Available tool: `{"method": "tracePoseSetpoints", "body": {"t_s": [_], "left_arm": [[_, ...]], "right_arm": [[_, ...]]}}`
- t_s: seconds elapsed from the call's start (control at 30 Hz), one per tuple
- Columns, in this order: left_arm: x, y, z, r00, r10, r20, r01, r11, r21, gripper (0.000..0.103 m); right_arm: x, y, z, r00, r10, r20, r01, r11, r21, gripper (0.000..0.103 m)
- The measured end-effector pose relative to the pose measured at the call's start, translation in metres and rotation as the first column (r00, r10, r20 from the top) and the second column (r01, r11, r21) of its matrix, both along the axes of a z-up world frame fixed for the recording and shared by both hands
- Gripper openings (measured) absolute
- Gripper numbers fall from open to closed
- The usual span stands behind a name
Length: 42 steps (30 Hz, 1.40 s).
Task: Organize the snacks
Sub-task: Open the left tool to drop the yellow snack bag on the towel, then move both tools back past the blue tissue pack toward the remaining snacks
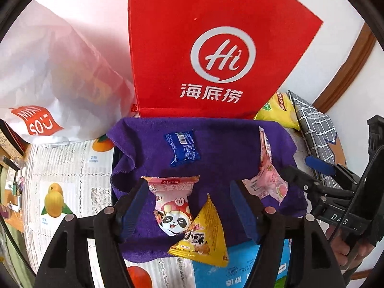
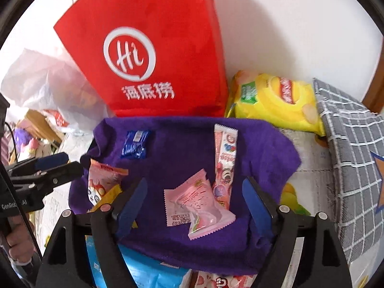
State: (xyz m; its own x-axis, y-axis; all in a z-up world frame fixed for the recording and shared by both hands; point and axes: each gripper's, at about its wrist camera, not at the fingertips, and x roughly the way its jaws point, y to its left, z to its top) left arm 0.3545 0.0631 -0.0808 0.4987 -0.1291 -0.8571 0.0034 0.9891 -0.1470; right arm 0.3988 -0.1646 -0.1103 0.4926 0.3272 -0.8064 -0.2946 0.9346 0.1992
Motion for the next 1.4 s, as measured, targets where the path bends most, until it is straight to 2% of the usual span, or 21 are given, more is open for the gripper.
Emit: {"method": "tracePoseSetpoints", "body": {"t_s": [0.17, 0.4, 0.57, 0.67, 0.77, 0.83, 1.0, 1.17, 1.4], "left_arm": [[-0.009, -0.004, 0.014, 0.999, -0.012, 0.035, 0.013, 0.999, -0.03, 0.073], [-0.026, -0.022, 0.03, 0.996, -0.071, 0.05, 0.072, 0.997, -0.023, 0.074], [-0.048, -0.033, 0.051, 0.986, -0.111, 0.121, 0.114, 0.993, -0.016, 0.074], [-0.064, -0.039, 0.063, 0.979, -0.132, 0.156, 0.137, 0.99, -0.024, 0.074], [-0.079, -0.042, 0.067, 0.975, -0.149, 0.168, 0.154, 0.988, -0.022, 0.074], [-0.089, -0.042, 0.066, 0.976, -0.144, 0.164, 0.148, 0.989, -0.01, 0.074], [-0.115, -0.033, 0.062, 0.979, -0.121, 0.164, 0.132, 0.989, -0.061, 0.073], [-0.142, -0.02, 0.062, 0.975, -0.021, 0.22, 0.024, 1.0, -0.011, 0.074], [-0.17, -0.005, 0.044, 0.981, 0.019, 0.193, -0.015, 1.0, -0.027, 0.074]], "right_arm": [[-0.017, -0.003, 0.016, 0.996, -0.067, 0.061, 0.07, 0.996, -0.059, 0.085], [-0.052, -0.016, 0.031, 0.988, -0.074, 0.135, 0.093, 0.986, -0.138, 0.085], [-0.084, -0.044, 0.046, 0.966, -0.166, 0.201, 0.187, 0.978, -0.094, 0.085], [-0.101, -0.065, 0.054, 0.947, -0.238, 0.215, 0.251, 0.967, -0.036, 0.085], [-0.115, -0.078, 0.058, 0.953, -0.233, 0.196, 0.233, 0.972, 0.025, 0.085], [-0.125, -0.085, 0.058, 0.958, -0.222, 0.179, 0.217, 0.975, 0.049, 0.085], [-0.148, -0.088, 0.05, 0.954, -0.237, 0.181, 0.245, 0.969, -0.02, 0.085], [-0.177, -0.094, 0.046, 0.945, -0.248, 0.215, 0.254, 0.967, -0.002, 0.085], [-0.197, -0.104, 0.038, 0.931, -0.264, 0.252, 0.274, 0.962, -0.006, 0.085]]}}
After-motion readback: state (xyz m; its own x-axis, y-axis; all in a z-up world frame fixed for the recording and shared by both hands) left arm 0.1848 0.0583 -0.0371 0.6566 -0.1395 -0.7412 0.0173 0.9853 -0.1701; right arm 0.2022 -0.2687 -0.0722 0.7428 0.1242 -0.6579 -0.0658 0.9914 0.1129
